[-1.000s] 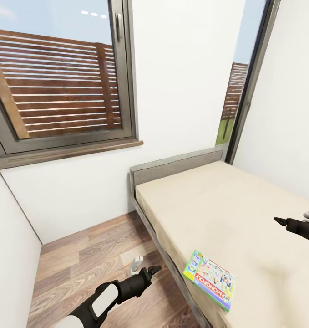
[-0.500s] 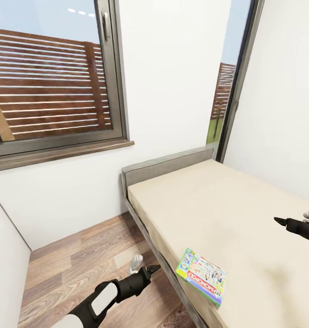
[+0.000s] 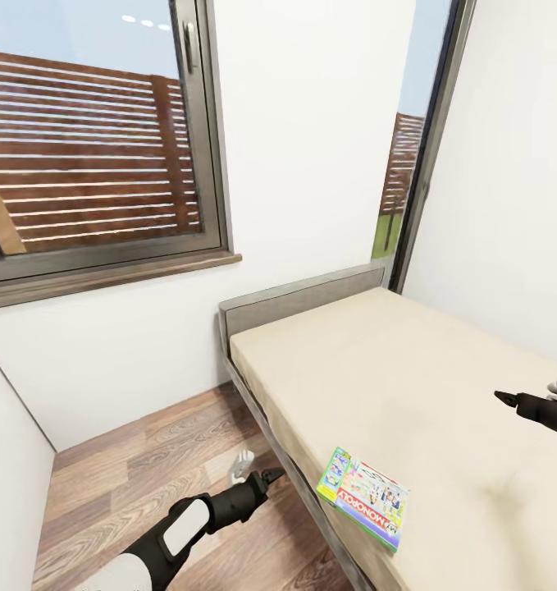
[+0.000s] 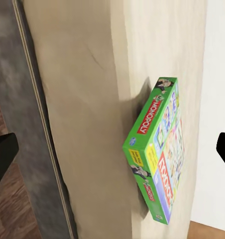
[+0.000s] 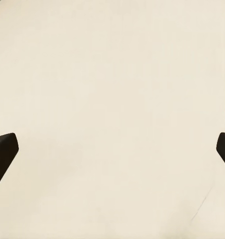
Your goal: Put all the toys in the child's room - the three board games (two on the bed and one on the table), the two jigsaw puzzles on the table, and the tennis ball on the table - inside the toy box on the table in the child's room.
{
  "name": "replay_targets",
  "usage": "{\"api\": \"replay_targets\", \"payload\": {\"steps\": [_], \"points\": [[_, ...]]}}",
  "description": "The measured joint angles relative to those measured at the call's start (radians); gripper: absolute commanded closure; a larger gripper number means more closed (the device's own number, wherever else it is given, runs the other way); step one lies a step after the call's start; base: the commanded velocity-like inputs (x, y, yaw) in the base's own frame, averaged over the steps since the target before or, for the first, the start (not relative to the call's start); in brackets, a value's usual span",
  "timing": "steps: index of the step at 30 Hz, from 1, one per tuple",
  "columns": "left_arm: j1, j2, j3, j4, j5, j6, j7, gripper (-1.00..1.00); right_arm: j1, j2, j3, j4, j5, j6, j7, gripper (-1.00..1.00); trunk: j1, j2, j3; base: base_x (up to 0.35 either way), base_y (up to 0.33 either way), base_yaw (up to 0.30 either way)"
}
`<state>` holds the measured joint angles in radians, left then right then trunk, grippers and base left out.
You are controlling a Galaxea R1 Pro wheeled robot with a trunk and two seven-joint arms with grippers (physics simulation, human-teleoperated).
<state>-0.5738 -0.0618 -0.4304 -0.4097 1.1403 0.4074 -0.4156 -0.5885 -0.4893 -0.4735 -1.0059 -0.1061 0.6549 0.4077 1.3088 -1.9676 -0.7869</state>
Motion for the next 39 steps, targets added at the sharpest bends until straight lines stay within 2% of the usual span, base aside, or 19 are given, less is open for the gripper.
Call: {"api": "replay_targets", "payload": {"steps": [15,26,39], "points": [[-0.026,0.015,0.006,0.025,0.005,-0.001,0.009,-1.0,0.006,-0.001,0.0,-0.012,0.0,0.0,0.0,-1.0,0.0,0.0,0.0,0.0,0.0,-0.001],[-0.048,0.018,0.006,0.067,0.01,-0.007,0.011,-1.0,0.007,0.0,0.0,-0.013,0.0,0.0,0.0,-1.0,0.0,0.0,0.0,0.0,0.0,0.0],[-0.054,0.022,0.007,0.08,0.01,-0.025,0.013,-1.0,0.008,0.0,0.0,-0.013,0.0,0.0,0.0,-1.0,0.0,0.0,0.0,0.0,0.0,0.0]]}}
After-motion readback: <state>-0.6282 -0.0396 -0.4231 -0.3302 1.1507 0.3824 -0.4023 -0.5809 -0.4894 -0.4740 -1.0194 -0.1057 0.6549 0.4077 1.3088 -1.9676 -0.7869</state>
